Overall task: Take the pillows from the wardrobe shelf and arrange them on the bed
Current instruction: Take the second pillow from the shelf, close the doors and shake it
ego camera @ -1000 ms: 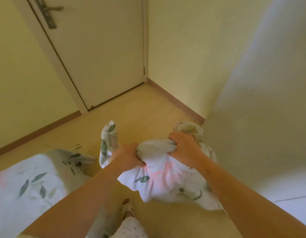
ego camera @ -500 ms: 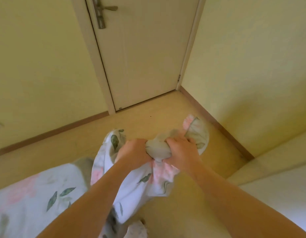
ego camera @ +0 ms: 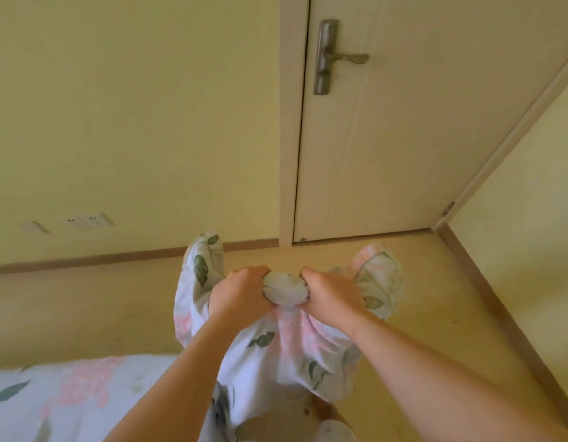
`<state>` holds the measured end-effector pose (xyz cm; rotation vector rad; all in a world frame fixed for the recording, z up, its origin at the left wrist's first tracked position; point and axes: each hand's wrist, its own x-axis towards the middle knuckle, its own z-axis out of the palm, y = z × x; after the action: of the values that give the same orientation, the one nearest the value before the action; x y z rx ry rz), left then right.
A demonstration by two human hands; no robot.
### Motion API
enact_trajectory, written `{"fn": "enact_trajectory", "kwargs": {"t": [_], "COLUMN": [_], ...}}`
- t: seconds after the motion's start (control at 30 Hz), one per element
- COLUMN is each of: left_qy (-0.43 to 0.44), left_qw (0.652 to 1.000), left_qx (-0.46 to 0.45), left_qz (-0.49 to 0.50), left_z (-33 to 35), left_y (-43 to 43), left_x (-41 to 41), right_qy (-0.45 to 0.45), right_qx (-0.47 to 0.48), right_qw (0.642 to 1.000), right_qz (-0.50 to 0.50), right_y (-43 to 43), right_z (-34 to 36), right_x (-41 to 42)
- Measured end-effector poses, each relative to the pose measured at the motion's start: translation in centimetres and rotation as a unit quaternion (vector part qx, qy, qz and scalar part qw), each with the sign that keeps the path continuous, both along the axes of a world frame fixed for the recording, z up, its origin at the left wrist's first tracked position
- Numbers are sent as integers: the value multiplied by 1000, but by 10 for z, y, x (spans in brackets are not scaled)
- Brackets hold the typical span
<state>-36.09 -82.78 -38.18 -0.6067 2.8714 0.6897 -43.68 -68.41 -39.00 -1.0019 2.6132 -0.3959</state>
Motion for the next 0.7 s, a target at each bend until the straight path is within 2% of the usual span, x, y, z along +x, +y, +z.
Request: {"fn": "enact_trajectory", "kwargs": {"t": [0.3, 0.43, 0.7], "left_qy": [-21, -24, -13], "left_qw": [978, 954, 910], "left_qx": [30, 32, 73], "left_qz": [205, 297, 407], "left_z": [1, -3, -9], "left_y": [-101, -146, -255], "left_x": [-74, -75, -69], "right_qy": [-22, -35, -24], "right_qx": [34, 49, 72], "right_qw": [983, 960, 927], "right_qz": [179, 274, 366], "right_y": [-147, -220, -360], "right_z": [-10, -8, -10], "right_x": [-127, -143, -149]}}
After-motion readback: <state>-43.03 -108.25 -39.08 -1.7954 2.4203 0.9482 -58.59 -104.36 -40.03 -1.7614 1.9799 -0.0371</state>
